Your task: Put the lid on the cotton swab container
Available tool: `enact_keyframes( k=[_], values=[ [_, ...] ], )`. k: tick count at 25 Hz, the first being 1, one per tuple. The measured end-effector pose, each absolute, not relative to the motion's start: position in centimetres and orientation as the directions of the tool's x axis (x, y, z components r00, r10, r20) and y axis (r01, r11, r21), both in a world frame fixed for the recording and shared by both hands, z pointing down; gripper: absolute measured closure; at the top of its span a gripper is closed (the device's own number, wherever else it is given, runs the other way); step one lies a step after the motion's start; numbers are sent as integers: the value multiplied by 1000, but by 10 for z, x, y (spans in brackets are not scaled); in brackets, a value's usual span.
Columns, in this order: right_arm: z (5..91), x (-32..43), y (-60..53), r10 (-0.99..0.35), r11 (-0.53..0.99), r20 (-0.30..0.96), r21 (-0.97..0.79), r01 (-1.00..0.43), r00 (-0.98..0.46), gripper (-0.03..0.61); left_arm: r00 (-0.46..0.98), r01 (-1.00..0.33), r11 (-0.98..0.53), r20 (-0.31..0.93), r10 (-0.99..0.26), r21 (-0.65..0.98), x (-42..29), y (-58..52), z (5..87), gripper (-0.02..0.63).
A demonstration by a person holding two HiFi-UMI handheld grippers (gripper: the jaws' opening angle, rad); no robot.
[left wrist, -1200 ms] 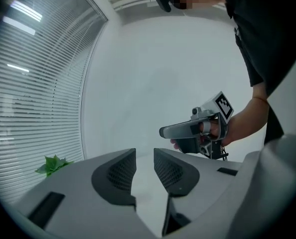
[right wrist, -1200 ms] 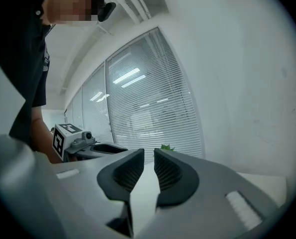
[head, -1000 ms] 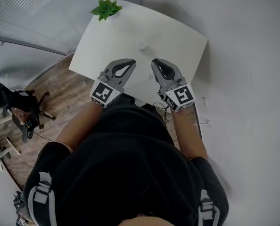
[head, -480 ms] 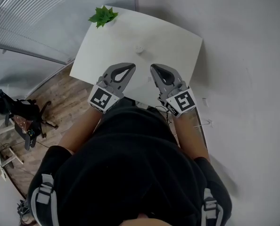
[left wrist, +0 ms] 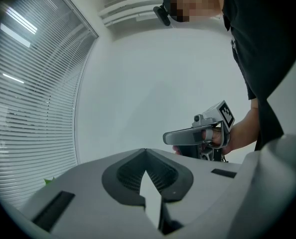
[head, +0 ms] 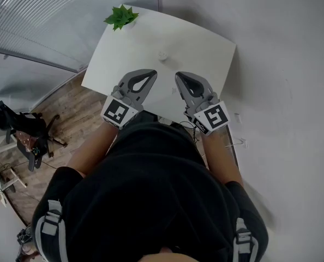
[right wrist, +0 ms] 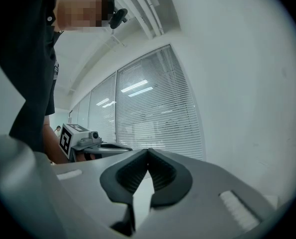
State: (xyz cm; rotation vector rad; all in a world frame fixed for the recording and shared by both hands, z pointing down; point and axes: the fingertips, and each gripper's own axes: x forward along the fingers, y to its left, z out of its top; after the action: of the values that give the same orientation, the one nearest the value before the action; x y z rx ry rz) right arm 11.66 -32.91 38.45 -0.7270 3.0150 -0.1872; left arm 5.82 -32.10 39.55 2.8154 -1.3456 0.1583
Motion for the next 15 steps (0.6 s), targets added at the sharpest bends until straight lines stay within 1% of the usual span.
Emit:
enact_keyframes(
  k=[15],
  values=[
    [385, 112, -328, -452, 885, 7, -125, -449, -892, 568, 619, -783, -622, 82, -781, -18, 54, -323, 395, 604]
  ],
)
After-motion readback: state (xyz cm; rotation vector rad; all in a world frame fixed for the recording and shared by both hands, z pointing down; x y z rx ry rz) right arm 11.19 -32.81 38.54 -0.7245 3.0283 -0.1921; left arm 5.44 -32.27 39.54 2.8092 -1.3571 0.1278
